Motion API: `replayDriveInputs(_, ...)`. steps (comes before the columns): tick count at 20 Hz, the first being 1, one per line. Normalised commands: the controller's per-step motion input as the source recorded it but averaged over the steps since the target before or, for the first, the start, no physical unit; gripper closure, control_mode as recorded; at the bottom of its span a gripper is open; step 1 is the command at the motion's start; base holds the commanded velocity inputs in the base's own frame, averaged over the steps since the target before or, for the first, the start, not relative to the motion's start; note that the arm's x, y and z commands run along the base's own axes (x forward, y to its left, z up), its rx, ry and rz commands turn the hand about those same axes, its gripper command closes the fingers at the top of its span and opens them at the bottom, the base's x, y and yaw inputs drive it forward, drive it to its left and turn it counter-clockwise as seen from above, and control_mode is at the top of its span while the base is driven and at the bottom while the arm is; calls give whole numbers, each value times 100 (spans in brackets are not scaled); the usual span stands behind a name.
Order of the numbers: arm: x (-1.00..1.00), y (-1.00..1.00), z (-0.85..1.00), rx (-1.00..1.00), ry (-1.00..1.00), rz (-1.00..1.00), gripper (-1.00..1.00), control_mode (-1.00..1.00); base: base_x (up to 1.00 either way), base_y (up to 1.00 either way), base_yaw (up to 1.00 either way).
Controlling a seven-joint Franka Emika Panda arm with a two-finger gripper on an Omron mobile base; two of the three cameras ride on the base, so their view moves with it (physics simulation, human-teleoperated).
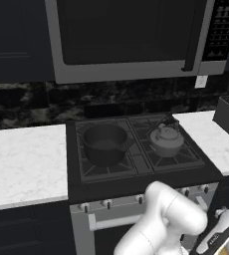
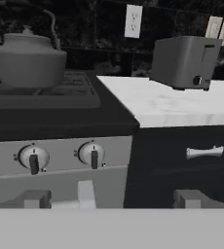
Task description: Pick the kettle from the counter and place it on a stove burner. Then turn the burner on.
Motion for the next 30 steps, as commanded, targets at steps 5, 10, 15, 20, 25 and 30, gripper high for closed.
replayDriveInputs(5,9,43,-3,-25,-13,10,-100,-100,0,0,0)
replayDriveInputs(10,24,7,0,-7,0,0,-100,-100,0,0,0)
replayDriveInputs(15,51,-3,0,0,-1,3,-100,-100,0,0,0)
replayDriveInputs(20,38,-16,0,0,0,11,-100,-100,0,0,0)
replayDriveInputs(25,28,0,0,0,-2,18,-100,-100,0,0,0)
replayDriveInputs(30,28,0,0,0,0,7,-100,-100,0,0,0)
